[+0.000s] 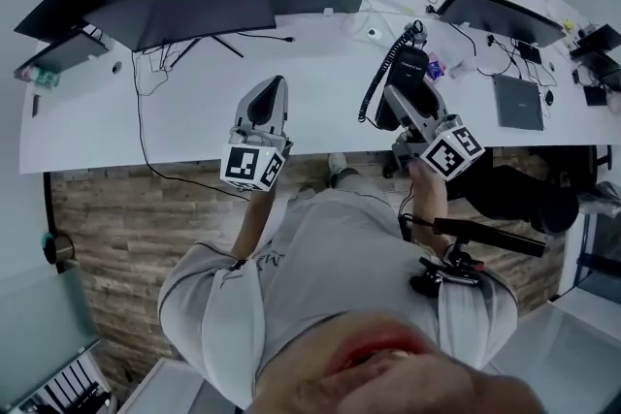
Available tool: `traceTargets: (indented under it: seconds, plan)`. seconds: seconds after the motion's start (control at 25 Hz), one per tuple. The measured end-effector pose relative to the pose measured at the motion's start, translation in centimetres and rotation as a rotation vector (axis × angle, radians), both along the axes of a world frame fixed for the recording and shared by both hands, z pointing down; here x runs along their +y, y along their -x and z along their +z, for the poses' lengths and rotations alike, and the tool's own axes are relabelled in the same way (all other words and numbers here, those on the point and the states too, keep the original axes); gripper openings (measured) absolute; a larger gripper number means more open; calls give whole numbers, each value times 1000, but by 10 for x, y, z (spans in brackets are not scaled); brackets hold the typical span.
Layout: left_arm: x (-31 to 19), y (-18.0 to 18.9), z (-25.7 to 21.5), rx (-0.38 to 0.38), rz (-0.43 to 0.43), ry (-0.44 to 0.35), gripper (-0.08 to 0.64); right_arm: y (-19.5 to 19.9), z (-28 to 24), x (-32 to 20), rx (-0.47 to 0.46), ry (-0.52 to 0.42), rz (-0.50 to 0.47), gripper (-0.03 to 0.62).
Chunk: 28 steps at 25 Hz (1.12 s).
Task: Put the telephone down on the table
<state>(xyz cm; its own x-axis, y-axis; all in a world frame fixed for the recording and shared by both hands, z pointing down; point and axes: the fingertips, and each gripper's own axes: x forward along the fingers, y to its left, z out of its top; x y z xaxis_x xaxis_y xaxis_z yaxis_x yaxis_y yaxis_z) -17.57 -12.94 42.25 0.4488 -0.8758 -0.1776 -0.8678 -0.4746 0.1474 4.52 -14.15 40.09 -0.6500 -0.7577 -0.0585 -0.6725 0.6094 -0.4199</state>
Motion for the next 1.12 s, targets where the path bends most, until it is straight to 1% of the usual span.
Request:
traceTargets:
  seconds: [0.2, 0.44, 0.76, 0.92, 1.12]
  plan:
    - [-31, -19, -8, -11, -12, -1, 9, -23, 4, -35, -25, 8, -7, 325]
    - [-79, -51, -12, -24, -14, 7, 9, -49, 3, -83, -39, -1, -27, 325]
    - [-123, -96, -17, -31, -5, 21, 9, -83, 7, -127, -71, 8, -58, 325]
    - [-133, -106, -16, -28, -23, 37, 9, -89, 10, -142, -78, 18, -84, 325]
    - [-144, -106, -13, -35, -16, 50, 9, -88, 12, -152, -92, 30, -88, 325]
